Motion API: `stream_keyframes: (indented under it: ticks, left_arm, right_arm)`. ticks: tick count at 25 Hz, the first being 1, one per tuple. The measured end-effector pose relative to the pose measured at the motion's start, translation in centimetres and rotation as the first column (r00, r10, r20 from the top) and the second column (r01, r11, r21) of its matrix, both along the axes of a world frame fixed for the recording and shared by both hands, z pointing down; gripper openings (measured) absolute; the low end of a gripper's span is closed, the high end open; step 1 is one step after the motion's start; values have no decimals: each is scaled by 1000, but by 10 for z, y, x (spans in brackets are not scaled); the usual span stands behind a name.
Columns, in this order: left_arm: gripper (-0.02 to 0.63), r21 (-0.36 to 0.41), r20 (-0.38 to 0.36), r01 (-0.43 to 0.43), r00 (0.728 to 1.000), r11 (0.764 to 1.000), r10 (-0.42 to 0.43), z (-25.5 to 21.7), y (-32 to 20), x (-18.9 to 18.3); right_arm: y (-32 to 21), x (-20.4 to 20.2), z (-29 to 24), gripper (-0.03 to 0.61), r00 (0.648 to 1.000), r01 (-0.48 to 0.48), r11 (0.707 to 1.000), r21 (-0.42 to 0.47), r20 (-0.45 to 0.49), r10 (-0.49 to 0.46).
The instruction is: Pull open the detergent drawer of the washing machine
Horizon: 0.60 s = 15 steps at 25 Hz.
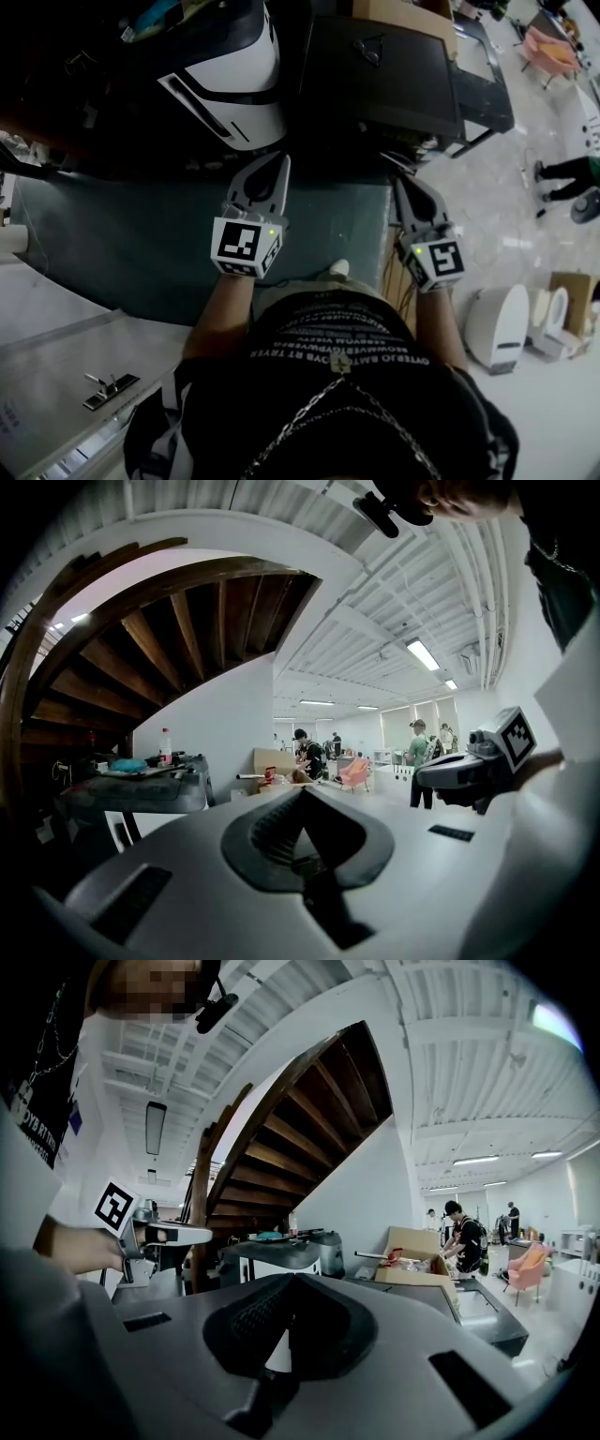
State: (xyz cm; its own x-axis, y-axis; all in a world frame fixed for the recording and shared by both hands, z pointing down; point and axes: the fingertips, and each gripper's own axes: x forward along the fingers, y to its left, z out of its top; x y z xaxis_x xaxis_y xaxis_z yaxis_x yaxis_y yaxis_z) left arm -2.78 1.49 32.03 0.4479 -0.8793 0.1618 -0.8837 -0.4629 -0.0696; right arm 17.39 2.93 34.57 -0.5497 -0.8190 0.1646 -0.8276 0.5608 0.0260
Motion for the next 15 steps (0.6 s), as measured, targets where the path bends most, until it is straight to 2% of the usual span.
stream_keyframes:
  ticks: [4,9,15]
  left_arm:
    - [3,-7,5,17,1000,1000,-17,2,-12,9]
    - [3,-3,21,26,999,1000,-25,0,-17,20]
    - [3,-12,32,68,997,998,-68,0,-19,10]
  right_arm:
    - [-15,9,4,2,1000,17,1000,-16,3,-17]
    - [-30,14,-6,2,988,48,998,-41,151,-41]
    - [-35,6,4,2,990,85,996,-40,119,-80]
